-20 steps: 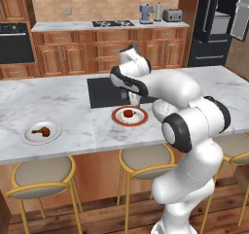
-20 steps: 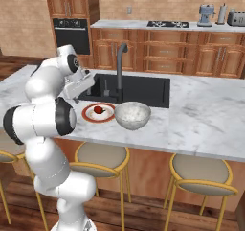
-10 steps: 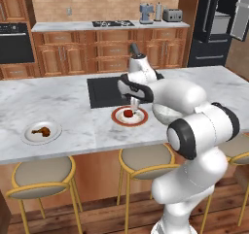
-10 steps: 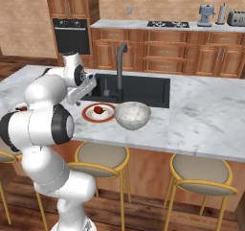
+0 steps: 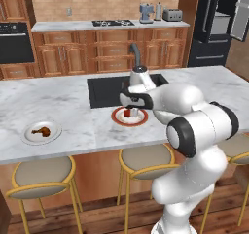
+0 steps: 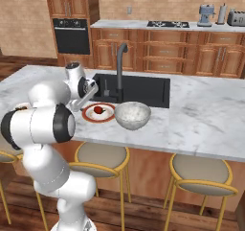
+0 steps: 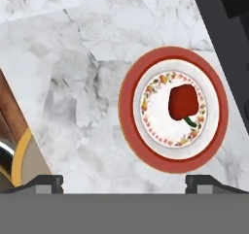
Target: Pick the chicken drumstick and bell pepper from their plates and place them in the bowl. Then put the bowl in the fridge.
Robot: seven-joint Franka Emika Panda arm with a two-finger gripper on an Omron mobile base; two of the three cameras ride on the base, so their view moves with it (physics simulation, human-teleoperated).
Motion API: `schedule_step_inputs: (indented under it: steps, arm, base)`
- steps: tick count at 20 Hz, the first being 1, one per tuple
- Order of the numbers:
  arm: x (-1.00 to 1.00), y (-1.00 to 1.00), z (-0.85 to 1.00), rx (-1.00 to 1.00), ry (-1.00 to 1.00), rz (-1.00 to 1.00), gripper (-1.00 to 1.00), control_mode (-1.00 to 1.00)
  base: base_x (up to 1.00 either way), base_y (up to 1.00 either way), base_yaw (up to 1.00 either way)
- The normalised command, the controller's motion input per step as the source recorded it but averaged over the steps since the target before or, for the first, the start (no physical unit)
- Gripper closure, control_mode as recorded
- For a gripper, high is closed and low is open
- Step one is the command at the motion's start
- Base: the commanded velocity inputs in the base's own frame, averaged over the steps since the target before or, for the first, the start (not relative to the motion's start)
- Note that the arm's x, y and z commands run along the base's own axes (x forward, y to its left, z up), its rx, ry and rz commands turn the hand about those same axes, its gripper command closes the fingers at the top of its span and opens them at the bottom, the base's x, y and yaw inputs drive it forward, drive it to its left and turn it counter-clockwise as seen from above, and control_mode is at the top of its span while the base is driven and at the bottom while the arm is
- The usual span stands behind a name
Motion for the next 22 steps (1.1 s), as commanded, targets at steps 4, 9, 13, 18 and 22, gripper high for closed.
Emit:
schedule_step_inputs:
  steps: [4,9,13,18,22]
  arm:
    - [0.38,0.05,-0.17,0.0,0.0,0.04,-1.0,-1.0]
    - [0.33,0.06,-0.21,0.0,0.0,0.05,-1.0,-1.0]
    - [0.3,0.02,-0.23,0.0,0.0,0.03,-1.0,-1.0]
    - [0.33,0.0,-0.25,-0.02,0.0,0.01,-1.0,-1.0]
    - [0.39,0.0,-0.2,-0.04,0.0,0.0,-1.0,-1.0]
  base:
    - [0.0,0.0,0.0]
    - [0.0,0.0,0.0]
    - [0.0,0.0,0.0]
    - [0.0,0.0,0.0]
    - [0.0,0.0,0.0]
